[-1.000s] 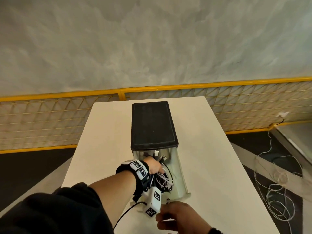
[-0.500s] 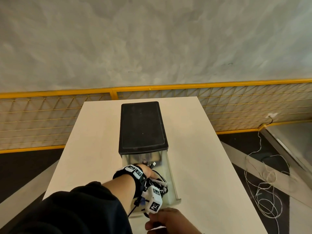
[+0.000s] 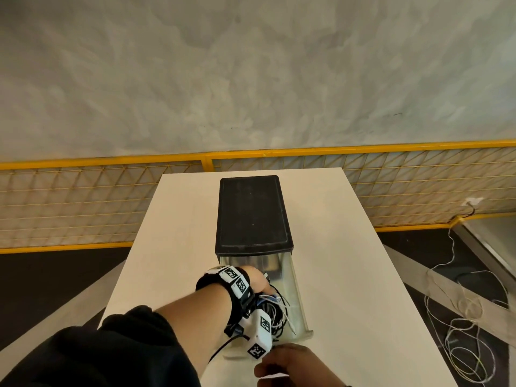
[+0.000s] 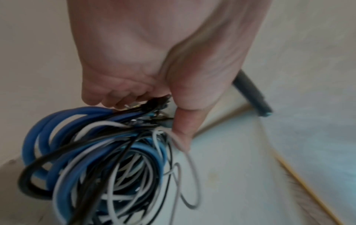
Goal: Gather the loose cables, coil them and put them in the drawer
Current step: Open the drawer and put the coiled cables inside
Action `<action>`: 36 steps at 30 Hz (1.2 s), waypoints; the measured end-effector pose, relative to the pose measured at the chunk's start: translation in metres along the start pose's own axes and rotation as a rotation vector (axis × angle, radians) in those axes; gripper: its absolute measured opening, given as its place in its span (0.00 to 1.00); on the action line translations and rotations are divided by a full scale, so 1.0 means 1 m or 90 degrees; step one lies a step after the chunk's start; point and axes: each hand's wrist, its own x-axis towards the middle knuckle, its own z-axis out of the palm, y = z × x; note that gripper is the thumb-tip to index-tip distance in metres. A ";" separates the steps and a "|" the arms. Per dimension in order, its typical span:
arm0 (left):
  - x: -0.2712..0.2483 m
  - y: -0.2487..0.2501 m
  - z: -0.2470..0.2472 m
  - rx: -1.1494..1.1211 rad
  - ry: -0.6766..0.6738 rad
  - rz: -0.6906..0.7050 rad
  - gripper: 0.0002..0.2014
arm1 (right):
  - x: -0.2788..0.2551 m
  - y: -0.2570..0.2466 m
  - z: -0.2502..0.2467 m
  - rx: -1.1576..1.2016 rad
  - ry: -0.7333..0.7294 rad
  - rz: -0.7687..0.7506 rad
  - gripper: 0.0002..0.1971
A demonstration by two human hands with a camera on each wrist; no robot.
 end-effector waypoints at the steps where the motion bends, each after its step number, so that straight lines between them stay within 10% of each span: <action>1: -0.006 0.000 -0.003 -0.007 0.009 0.017 0.26 | 0.000 0.000 0.000 0.000 -0.003 -0.003 0.07; 8: -0.043 -0.015 -0.025 -0.268 -0.020 0.078 0.09 | 0.003 0.002 -0.001 0.034 -0.032 0.004 0.11; 12: -0.061 -0.036 -0.050 -0.113 0.375 0.214 0.16 | 0.009 0.003 -0.004 -0.005 -0.035 -0.011 0.10; 17: -0.054 -0.054 -0.038 0.068 0.162 0.162 0.57 | 0.017 0.002 0.003 0.018 -0.050 -0.045 0.07; 36: -0.057 -0.052 -0.040 0.100 0.190 0.175 0.53 | 0.054 -0.094 0.025 0.028 0.067 -0.057 0.10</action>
